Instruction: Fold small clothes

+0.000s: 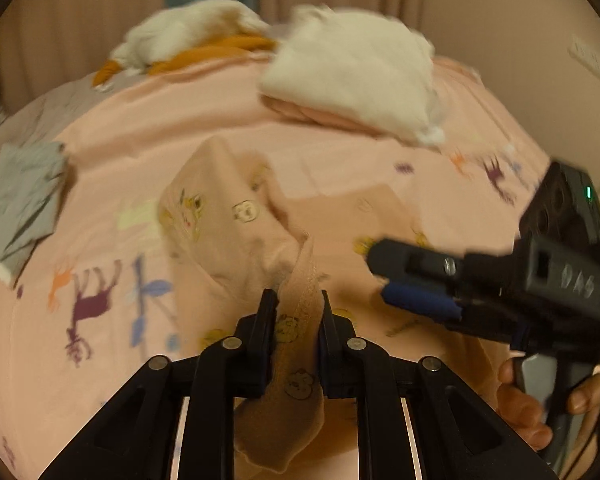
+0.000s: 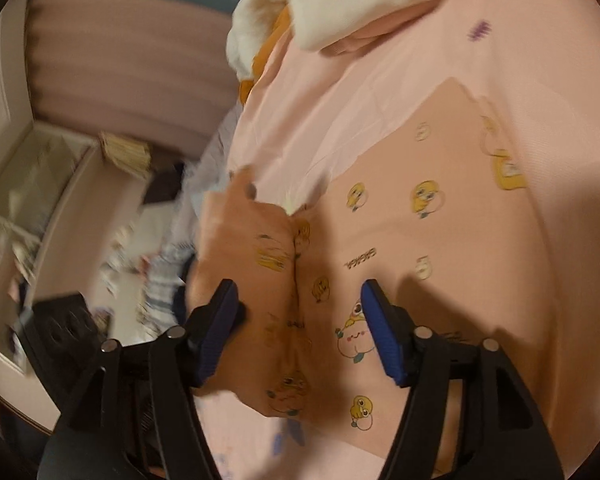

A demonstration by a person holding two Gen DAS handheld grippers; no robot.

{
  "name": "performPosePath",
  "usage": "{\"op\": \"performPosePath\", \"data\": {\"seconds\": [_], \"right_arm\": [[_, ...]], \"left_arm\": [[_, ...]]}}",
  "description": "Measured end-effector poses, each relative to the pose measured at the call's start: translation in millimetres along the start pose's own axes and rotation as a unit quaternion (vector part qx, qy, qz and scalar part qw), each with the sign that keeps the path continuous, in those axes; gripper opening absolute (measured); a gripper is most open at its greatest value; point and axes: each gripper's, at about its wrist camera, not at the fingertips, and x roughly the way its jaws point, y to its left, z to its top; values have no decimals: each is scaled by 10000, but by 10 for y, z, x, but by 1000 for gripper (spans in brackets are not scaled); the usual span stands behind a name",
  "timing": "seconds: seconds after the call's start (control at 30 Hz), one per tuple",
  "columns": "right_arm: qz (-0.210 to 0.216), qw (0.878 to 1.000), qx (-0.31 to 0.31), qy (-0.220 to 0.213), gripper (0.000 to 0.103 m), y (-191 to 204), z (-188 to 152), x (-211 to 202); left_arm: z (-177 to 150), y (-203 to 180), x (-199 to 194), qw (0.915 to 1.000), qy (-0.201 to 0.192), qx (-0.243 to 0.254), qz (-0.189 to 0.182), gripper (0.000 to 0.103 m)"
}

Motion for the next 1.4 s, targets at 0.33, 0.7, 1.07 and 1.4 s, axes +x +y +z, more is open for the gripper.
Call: {"op": "performPosePath", "data": {"seconds": [0.33,0.7,1.07,1.4], "right_arm": [[-124,9991,229,331,73,-27,10,62],[-448,9969,-31,641,76,102,77,321],[-1518,9830,-589,851,48,186,78,598],[-1400,9800,-1407,164,11,441,96,285]], "left_arm": [[-116,-95,49,9973,391,-50,-626,28],[-342,448,-417,9953,37,-706,-660,41],[-486,724,-345,9935,138,-1006,-521,41],[-489,789,-390,9924,89,-1102,-538,41]]}}
